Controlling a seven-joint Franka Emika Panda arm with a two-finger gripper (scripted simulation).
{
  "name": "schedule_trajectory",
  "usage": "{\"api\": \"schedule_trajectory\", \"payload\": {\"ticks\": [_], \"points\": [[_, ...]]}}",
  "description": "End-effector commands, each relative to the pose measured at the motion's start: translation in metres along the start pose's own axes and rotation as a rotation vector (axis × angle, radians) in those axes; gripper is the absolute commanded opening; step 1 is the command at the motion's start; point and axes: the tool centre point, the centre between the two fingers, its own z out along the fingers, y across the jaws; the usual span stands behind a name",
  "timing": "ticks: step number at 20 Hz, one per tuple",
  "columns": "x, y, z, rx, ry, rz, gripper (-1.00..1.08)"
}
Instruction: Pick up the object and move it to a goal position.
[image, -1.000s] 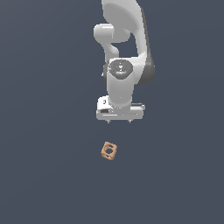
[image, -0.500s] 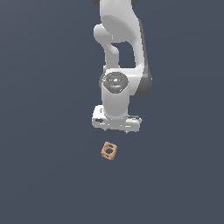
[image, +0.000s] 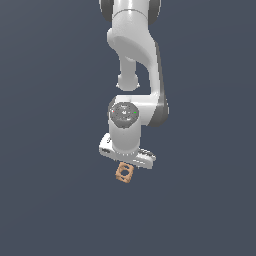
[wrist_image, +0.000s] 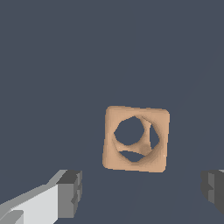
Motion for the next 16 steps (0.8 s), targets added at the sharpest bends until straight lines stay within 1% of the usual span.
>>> {"api": "schedule_trajectory", "payload": {"ticks": [1, 7, 12, 16], "points": [[0.008, 0.002, 0.005, -0.003, 0.006, 0.028, 1.00], [0.019, 0.004, 0.012, -0.007, 0.013, 0.064, 1.00], [0.019, 0.004, 0.013, -0.007, 0.012, 0.065, 1.00], [0.019, 0.004, 0.024, -0.007, 0.012, 0.066, 1.00]]}}
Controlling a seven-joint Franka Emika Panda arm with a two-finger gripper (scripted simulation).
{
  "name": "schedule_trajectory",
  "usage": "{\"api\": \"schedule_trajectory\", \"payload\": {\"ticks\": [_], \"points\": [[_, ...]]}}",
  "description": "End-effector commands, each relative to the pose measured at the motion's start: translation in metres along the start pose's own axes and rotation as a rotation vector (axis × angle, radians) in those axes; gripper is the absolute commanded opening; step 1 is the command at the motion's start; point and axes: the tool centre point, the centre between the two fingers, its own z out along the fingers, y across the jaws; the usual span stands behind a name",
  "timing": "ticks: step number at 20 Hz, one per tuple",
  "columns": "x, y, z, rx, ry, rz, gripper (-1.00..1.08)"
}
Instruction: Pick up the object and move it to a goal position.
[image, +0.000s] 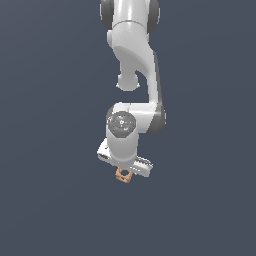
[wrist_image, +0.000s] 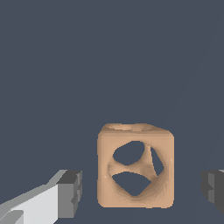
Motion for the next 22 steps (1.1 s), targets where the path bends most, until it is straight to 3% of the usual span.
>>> {"api": "schedule_trajectory", "payload": {"ticks": [1, 7, 13, 14, 22], "points": [[0.000, 0.000, 0.010, -0.001, -0.001, 0.001, 1.00], [-0.001, 0.001, 0.041, -0.001, -0.001, 0.003, 1.00], [0.001, 0.000, 0.045, -0.001, -0.001, 0.003, 1.00], [0.001, 0.000, 0.045, -0.001, -0.001, 0.003, -1.00], [0.001, 0.000, 0.045, -0.001, -0.001, 0.003, -1.00]]}}
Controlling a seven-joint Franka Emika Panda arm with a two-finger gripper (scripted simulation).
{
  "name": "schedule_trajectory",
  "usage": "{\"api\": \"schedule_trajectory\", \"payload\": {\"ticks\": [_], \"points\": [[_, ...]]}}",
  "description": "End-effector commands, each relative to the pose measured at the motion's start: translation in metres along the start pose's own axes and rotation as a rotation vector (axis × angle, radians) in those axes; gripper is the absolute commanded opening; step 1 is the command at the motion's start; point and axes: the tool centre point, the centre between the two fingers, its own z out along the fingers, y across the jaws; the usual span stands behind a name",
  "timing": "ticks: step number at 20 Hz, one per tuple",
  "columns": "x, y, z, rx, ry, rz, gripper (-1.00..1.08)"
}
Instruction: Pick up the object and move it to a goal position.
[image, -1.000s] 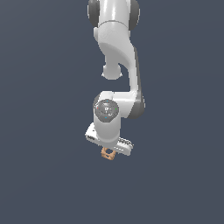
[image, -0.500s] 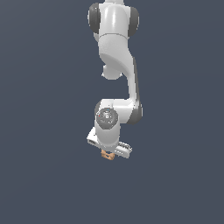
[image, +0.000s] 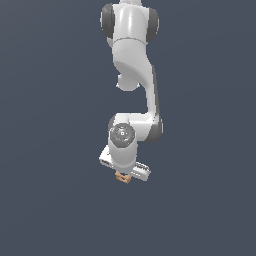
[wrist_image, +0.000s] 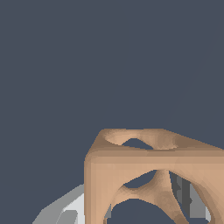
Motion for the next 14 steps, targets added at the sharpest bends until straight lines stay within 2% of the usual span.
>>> {"api": "schedule_trajectory", "payload": {"ticks": [1, 8, 14], "points": [[0.000, 0.000, 0.000, 0.000, 0.000, 0.000, -1.00], [-0.002, 0.002, -0.007, 0.000, 0.000, 0.000, -1.00], [-0.009, 0.010, -0.030, 0.000, 0.000, 0.000, -1.00]]}}
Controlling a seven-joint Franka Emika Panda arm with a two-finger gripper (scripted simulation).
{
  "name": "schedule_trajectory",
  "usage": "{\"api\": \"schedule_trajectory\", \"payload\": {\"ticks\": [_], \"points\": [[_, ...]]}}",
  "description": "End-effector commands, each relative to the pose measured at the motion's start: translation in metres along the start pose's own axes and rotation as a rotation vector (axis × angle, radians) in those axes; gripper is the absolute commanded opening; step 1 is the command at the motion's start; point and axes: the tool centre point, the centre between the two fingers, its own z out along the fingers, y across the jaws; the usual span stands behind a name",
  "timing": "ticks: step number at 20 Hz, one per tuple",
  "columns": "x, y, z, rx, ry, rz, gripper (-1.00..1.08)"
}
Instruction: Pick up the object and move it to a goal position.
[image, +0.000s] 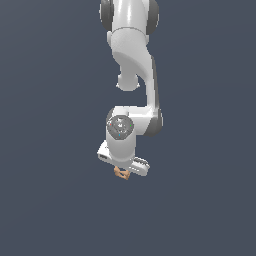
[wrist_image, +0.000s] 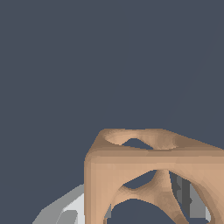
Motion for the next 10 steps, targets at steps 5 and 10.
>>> {"api": "schedule_trajectory", "payload": {"ticks": [5, 10], "points": [[-0.012, 0.013, -0.039, 0.001, 0.001, 0.000, -1.00], [-0.025, 0.028, -0.084, 0.001, 0.001, 0.000, -1.00]]}}
